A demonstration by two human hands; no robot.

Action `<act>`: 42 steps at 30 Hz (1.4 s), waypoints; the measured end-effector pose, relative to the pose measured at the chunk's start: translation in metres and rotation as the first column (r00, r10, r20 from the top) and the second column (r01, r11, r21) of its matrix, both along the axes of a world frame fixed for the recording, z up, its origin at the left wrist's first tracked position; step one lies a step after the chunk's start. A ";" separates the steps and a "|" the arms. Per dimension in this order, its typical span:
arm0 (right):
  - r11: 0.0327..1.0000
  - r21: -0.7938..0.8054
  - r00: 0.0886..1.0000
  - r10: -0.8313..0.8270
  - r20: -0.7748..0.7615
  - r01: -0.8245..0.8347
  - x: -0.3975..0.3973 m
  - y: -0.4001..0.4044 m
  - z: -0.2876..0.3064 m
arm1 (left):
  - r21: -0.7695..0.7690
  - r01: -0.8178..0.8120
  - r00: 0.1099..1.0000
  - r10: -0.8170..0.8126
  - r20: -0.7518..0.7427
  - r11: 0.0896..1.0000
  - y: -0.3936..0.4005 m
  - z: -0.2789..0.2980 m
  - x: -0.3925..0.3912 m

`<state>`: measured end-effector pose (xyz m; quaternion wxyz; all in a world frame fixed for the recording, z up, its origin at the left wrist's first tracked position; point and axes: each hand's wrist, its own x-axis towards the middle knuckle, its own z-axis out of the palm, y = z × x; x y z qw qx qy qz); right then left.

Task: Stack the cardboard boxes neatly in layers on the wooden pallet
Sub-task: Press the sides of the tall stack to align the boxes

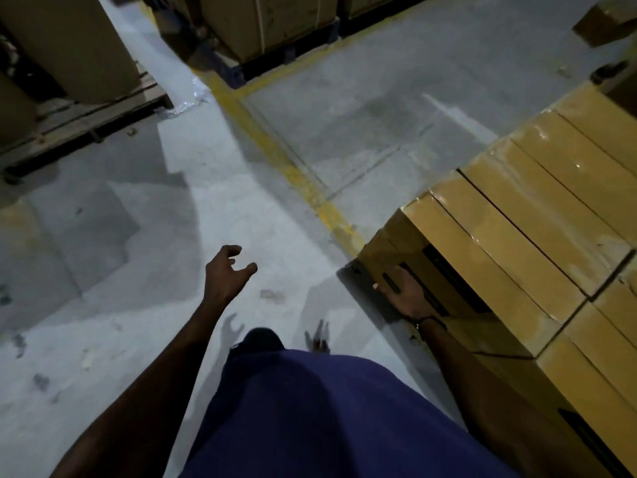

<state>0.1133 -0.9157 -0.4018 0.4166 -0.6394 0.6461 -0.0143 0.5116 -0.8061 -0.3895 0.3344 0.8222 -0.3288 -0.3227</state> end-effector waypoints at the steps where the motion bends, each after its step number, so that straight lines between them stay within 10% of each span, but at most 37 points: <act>1: 1.000 0.009 1.000 -0.003 -0.004 0.003 0.006 -0.020 -0.014 | 0.012 -0.008 1.000 0.008 -0.004 1.000 -0.018 -0.004 0.012; 21: 0.911 0.032 0.911 -0.408 -0.058 0.410 0.247 -0.282 -0.001 | 0.237 0.303 0.953 -0.300 -0.050 0.923 -0.399 -0.048 0.274; 42: 0.561 0.116 0.566 -0.825 -0.008 0.820 0.218 -0.606 -0.036 | 0.199 0.738 0.658 -0.753 0.001 0.645 -0.914 -0.022 0.191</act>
